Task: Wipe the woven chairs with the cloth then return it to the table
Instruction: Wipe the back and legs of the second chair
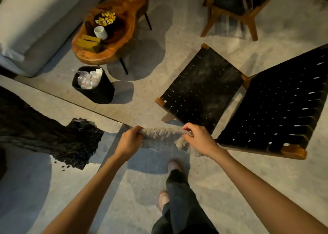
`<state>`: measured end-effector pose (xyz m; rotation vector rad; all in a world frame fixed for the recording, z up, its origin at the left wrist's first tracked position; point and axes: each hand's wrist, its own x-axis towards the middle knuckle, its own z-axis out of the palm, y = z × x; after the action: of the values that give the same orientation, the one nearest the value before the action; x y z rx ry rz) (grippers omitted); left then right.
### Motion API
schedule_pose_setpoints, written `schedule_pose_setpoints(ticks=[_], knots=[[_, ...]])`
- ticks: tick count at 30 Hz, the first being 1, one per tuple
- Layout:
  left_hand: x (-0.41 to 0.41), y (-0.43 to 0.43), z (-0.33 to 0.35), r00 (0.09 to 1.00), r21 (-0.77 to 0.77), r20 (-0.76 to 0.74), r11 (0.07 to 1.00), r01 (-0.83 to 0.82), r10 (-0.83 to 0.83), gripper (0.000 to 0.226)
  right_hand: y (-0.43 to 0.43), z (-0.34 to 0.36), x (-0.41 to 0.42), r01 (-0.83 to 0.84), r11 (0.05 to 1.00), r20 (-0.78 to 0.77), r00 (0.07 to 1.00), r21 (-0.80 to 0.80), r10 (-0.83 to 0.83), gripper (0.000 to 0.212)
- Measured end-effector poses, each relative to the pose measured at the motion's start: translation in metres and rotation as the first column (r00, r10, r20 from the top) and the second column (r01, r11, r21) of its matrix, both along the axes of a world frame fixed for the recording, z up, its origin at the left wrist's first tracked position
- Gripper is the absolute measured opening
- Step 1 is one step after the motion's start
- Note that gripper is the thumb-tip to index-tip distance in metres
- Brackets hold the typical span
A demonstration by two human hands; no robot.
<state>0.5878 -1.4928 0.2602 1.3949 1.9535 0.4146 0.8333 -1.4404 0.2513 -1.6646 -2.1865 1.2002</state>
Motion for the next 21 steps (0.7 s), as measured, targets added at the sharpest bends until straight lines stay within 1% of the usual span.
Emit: schedule_pose_setpoints(ticks=[2,4,7,9,11,13,16,19,21], knots=[[-0.015,0.02,-0.006,1.0,0.0,0.011,1.0,-0.019,0.019,0.022,0.017,-0.011,-0.014,0.033,0.999,-0.004,0.999,0.029,-0.033,0.018],[-0.027,0.045,-0.015,0.999,0.007,0.015,0.999,-0.045,0.045,0.018,0.036,-0.025,-0.026,0.068,0.998,0.004,0.998,0.008,-0.068,0.021],[-0.043,0.089,-0.033,0.995,-0.027,0.0,0.995,-0.095,0.095,0.013,0.071,-0.049,-0.046,0.143,0.984,0.059,0.989,-0.106,-0.137,0.021],[-0.052,0.118,-0.048,0.99,-0.049,0.047,0.99,-0.134,0.136,0.008,0.093,-0.065,-0.059,0.185,0.965,0.077,0.982,-0.184,-0.174,0.016],[-0.059,0.144,-0.059,0.973,-0.109,0.087,0.973,-0.205,0.215,0.008,0.11,-0.079,-0.07,0.241,0.945,0.005,0.969,-0.223,-0.246,0.014],[-0.066,0.171,-0.074,0.956,-0.128,0.112,0.957,-0.258,0.273,0.01,0.124,-0.093,-0.082,0.293,0.927,-0.068,0.946,-0.234,-0.316,0.02],[-0.074,0.207,-0.1,0.953,-0.094,0.103,0.956,-0.277,0.286,0.012,0.146,-0.114,-0.096,0.374,0.892,-0.048,0.916,-0.255,-0.398,0.031],[-0.08,0.238,-0.134,0.949,-0.065,0.112,0.955,-0.288,0.294,0.014,0.17,-0.143,-0.107,0.416,0.859,-0.086,0.885,-0.299,-0.458,0.022],[-0.083,0.259,-0.158,0.935,-0.085,0.154,0.947,-0.31,0.32,0.015,0.185,-0.167,-0.111,0.446,0.85,-0.099,0.867,-0.282,-0.488,0.013]])
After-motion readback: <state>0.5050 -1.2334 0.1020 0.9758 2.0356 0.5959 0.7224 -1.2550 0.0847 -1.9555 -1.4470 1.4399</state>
